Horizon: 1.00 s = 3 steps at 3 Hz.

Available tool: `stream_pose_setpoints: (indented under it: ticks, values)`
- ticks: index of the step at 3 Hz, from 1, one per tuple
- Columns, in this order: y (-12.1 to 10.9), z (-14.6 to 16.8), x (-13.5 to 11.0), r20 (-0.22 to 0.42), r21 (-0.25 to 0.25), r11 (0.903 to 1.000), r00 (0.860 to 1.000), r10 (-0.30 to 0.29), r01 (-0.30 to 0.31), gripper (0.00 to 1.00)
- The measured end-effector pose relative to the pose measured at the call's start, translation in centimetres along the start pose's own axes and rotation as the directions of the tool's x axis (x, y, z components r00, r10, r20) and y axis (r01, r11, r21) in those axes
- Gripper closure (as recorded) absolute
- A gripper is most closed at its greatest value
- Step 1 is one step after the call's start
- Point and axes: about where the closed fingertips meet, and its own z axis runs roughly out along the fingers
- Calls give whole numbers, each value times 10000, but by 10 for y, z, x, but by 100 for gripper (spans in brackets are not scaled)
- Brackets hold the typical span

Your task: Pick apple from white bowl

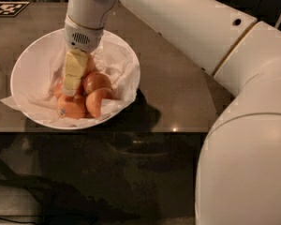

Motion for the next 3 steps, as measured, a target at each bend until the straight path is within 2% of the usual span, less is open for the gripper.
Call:
stream_pose_setpoints:
  ticks: [1,3]
  values:
    - [3,8,4,12,-138,9999,9999,101,-101,0]
    - [4,10,5,53,-84,10000,10000,53,-52,42]
